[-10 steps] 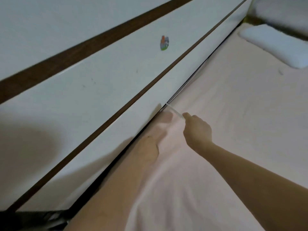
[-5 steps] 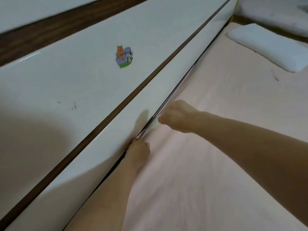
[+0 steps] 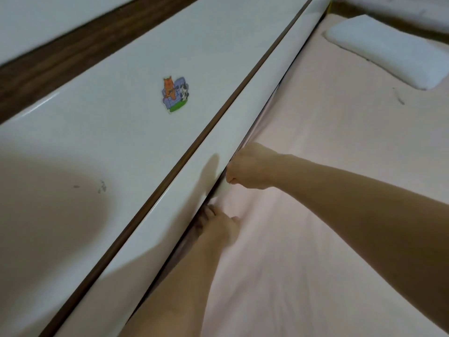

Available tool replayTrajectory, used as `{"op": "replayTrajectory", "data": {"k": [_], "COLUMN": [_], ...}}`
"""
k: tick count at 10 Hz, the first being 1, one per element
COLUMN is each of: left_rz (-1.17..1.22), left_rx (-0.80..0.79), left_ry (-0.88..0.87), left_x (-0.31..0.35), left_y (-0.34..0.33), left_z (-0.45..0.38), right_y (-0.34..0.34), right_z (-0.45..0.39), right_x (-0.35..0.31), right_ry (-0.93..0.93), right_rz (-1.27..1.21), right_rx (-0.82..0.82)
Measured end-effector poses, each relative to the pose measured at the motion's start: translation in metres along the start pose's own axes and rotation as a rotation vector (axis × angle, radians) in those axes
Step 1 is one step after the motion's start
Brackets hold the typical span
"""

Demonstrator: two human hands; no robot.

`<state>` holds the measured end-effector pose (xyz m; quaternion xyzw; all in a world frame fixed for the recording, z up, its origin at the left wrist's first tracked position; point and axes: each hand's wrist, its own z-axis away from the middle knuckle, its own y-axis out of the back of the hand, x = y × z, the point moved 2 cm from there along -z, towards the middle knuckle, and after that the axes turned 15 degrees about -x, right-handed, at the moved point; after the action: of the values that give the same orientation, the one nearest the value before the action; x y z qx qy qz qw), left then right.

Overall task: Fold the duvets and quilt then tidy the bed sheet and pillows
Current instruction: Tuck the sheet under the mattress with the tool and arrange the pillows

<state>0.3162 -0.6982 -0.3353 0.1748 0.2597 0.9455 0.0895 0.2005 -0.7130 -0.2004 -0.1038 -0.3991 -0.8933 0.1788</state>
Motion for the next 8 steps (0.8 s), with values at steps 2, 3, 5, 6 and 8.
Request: {"op": "replayTrajectory", "data": {"k": [2, 3, 5, 6, 8], "left_rz": [-0.306, -0.399, -0.537, -0.465, -0.470], "left_rx": [-0.006, 0.048, -0.128, -0.162, -0.193], "left_ry": [-0.150, -0.178, -0.180, -0.200, -0.316], "left_x": [-0.006, -0.014, 0.001, 0.014, 0.062], "left_y": [-0.008, -0.006, 0.029, 0.050, 0.061], "left_z": [-0.002, -0.011, -0.014, -0.010, -0.017], "right_y": [0.002, -0.019, -0.059, -0.087, -0.083], "right_z": [-0.021, -0.035, 0.013, 0.056, 0.050], "right_x": [-0.032, -0.048, 0.001, 0.033, 0.048], "right_ry": [-0.010, 0.063, -0.036, -0.232, -0.765], "right_rz": [-0.140, 0.016, 0.105, -0.196, -1.382], "right_rx": [-0.006, 0.049, 0.415, 0.532, 0.409]}}
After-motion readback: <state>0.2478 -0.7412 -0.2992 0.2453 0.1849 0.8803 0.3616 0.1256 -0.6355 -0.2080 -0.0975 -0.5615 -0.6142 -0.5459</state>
